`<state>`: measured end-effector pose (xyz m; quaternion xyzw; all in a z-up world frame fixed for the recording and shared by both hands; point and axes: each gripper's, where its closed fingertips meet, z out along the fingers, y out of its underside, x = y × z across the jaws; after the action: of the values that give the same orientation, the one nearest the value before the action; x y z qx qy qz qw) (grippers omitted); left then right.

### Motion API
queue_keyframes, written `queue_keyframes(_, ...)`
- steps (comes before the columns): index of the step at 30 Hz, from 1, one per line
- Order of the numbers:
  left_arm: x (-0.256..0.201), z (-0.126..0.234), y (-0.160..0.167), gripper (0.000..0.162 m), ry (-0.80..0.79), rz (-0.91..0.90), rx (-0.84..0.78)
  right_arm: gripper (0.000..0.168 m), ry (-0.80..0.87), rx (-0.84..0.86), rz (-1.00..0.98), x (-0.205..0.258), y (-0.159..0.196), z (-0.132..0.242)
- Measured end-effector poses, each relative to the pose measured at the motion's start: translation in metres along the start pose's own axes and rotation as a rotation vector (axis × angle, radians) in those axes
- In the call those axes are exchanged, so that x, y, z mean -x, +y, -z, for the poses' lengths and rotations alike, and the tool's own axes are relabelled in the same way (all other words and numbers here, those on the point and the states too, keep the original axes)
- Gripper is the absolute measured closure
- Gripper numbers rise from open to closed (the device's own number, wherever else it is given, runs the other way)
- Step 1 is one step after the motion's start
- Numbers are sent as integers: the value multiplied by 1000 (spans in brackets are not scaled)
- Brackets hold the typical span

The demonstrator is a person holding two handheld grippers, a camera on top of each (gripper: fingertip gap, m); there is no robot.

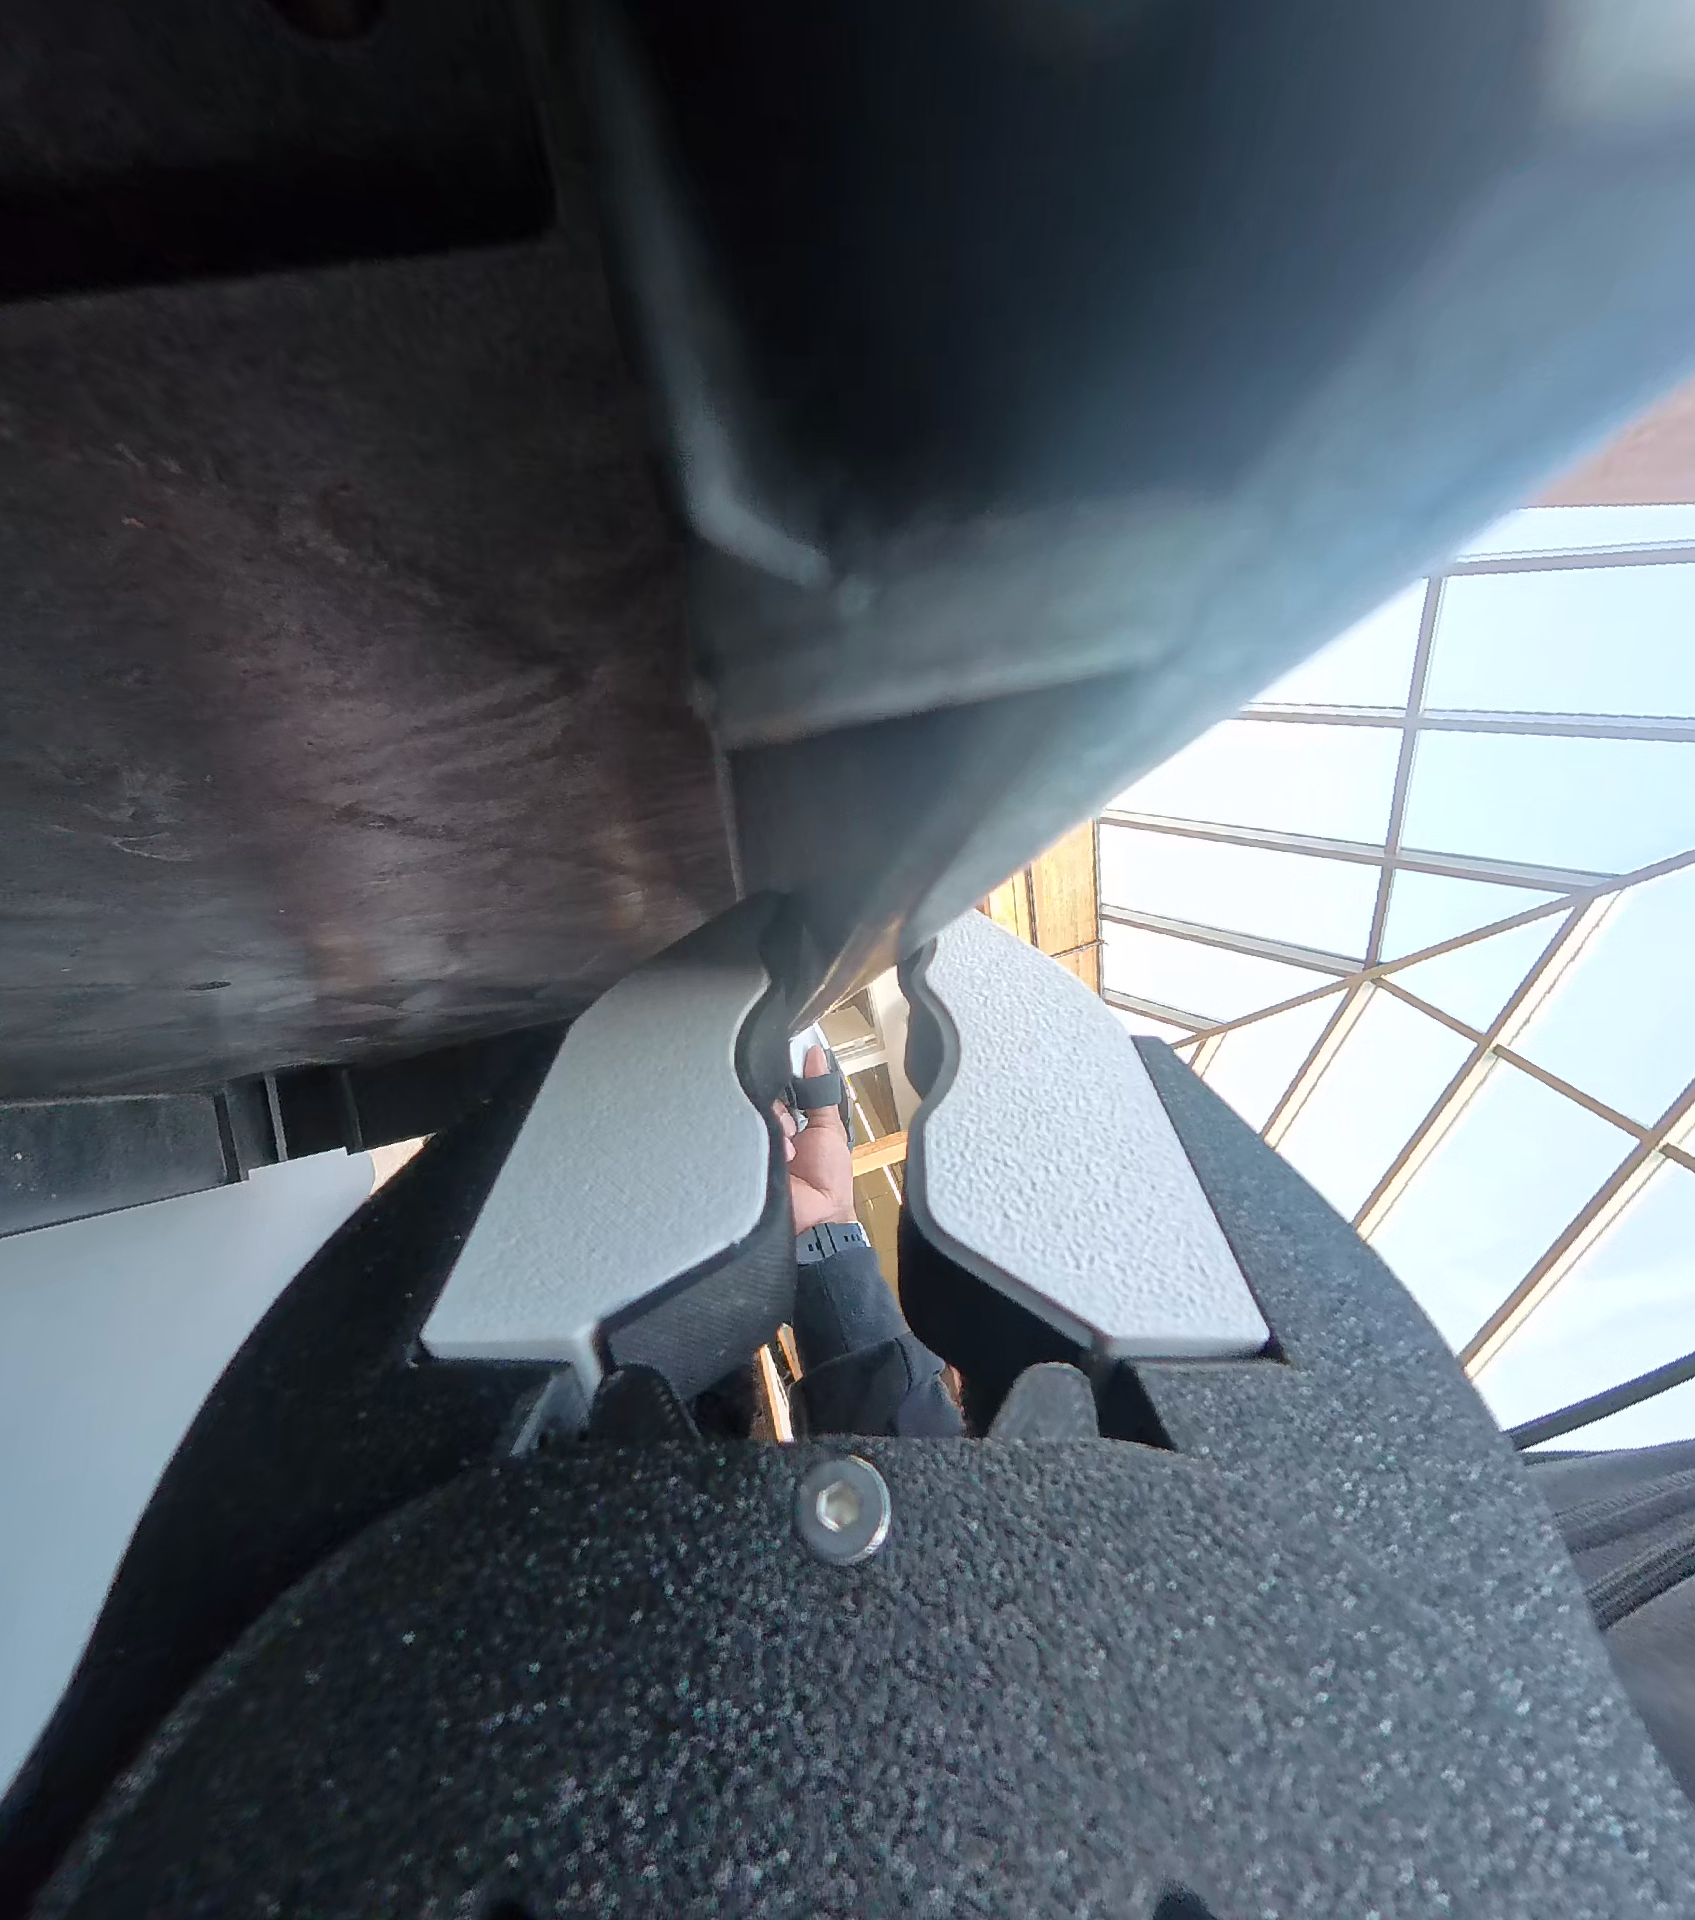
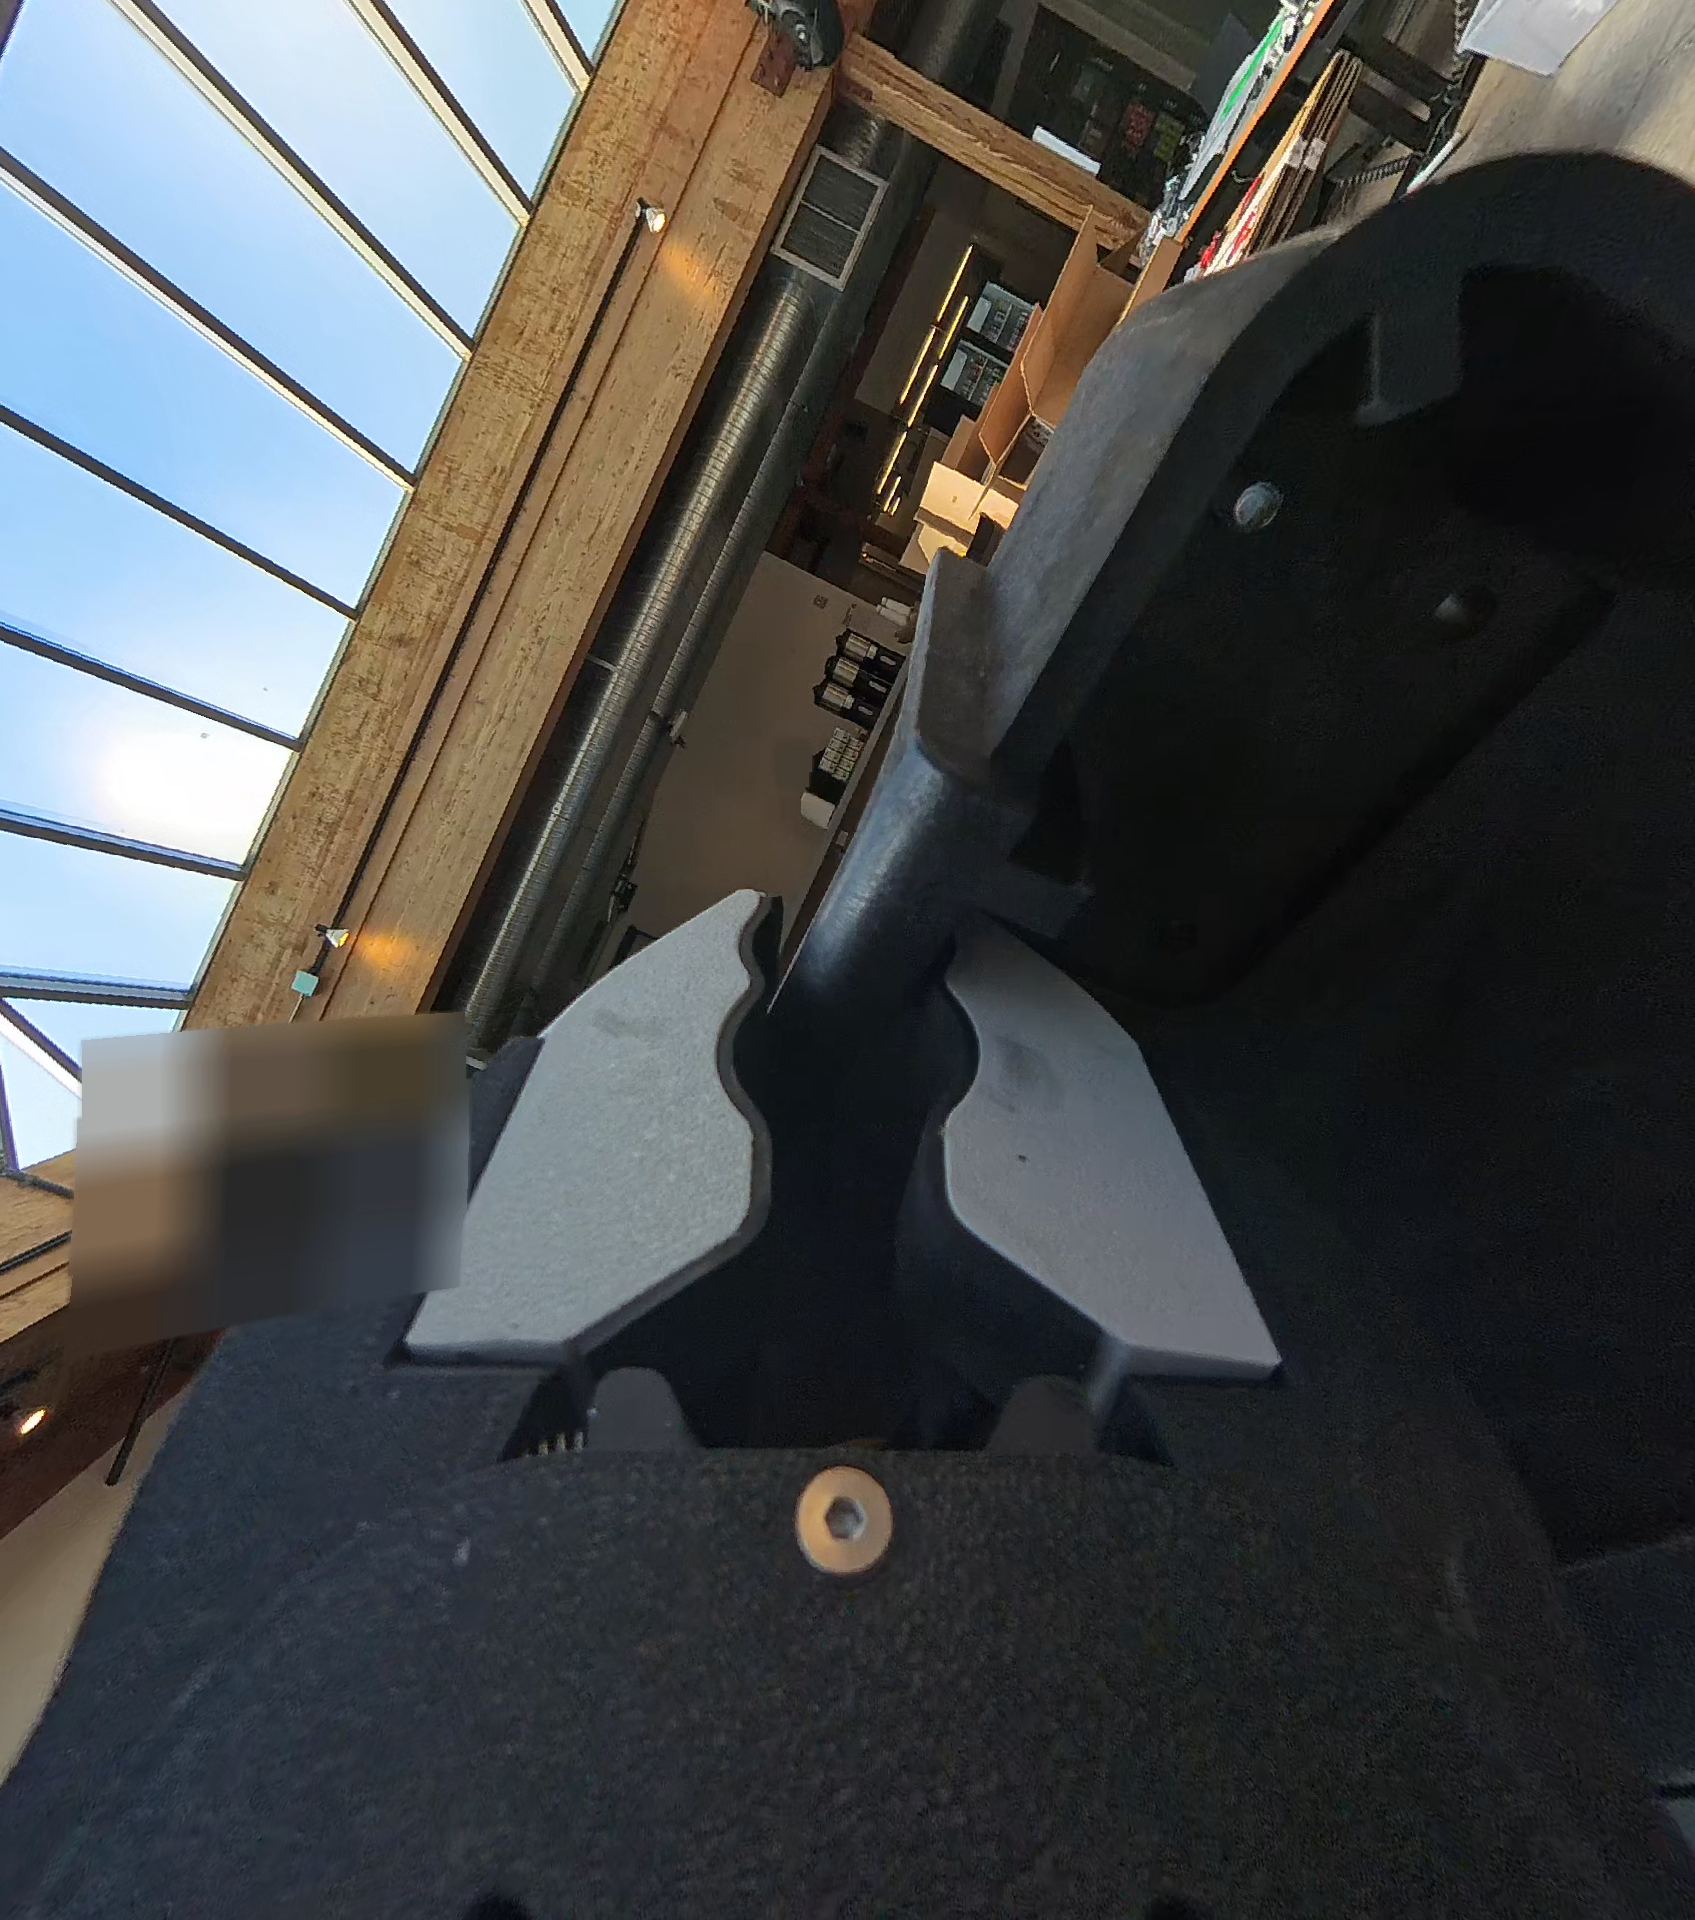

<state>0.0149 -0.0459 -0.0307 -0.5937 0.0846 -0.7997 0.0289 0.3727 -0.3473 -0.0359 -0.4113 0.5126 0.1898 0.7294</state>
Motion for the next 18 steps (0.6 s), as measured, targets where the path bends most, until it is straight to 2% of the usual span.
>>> queue_keyframes(6,0,1,0,145,-2,-13,5,143,6,5,7,1,1,1)
queue_keyframes(12,0,0,0,145,-4,-20,7,129,3,8,27,8,5,3)
queue_keyframes(18,1,0,-2,145,-5,-21,7,123,-1,9,24,13,10,6)
